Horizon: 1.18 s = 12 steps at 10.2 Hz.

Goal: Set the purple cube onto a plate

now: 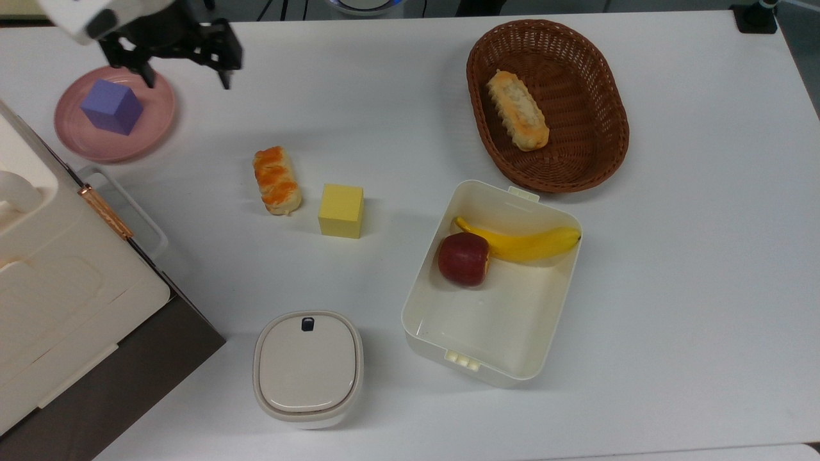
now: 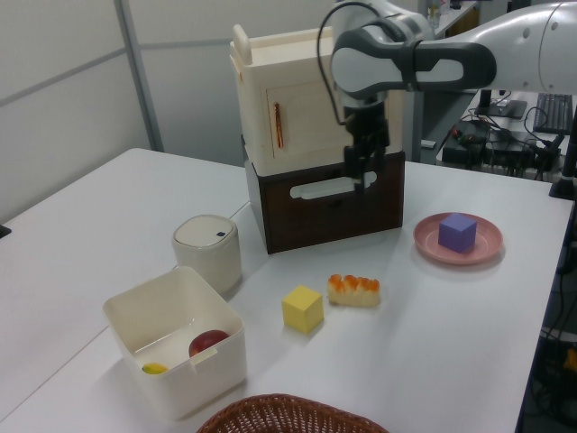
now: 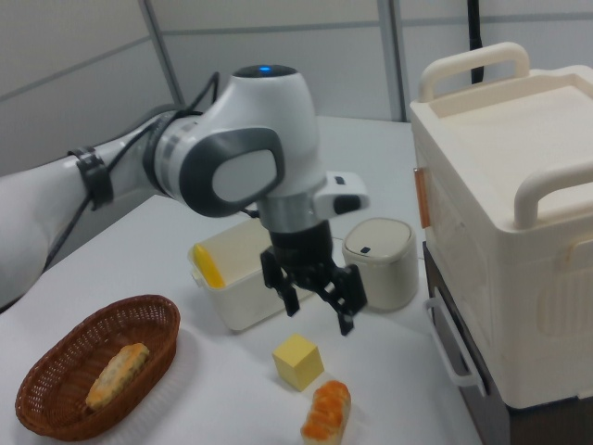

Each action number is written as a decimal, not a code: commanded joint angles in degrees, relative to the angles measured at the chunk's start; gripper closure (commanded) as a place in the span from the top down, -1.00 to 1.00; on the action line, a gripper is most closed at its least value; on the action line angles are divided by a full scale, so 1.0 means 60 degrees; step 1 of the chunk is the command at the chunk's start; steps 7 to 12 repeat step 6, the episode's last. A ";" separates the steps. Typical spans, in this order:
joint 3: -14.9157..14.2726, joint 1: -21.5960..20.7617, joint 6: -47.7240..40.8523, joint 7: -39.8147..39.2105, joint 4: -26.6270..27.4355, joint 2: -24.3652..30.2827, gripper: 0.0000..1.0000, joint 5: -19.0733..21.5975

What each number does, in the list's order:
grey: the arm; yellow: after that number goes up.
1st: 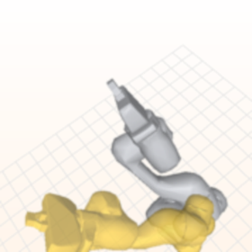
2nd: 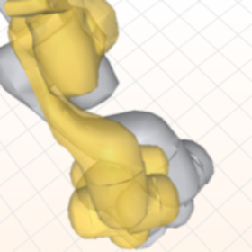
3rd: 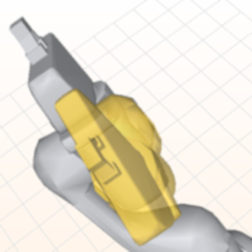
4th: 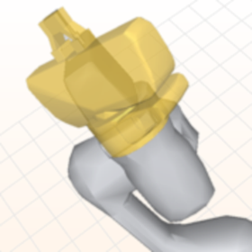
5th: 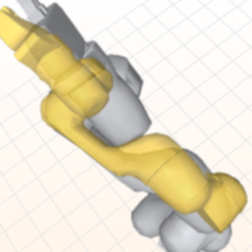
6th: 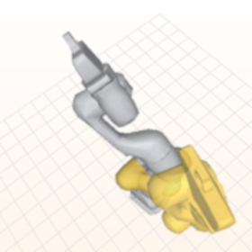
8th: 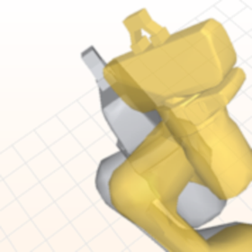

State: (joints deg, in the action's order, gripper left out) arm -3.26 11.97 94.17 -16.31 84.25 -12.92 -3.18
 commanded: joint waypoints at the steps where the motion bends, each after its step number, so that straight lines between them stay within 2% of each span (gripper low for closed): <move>1: -0.0145 -0.1185 -0.0226 0.0374 0.0079 0.0221 1.00 0.0002; 4: -0.0145 -0.1833 -0.0139 0.1004 0.0064 0.0250 1.00 0.0002; 12: -0.0159 -0.1863 -0.0080 0.1078 0.0064 0.0308 1.00 0.0032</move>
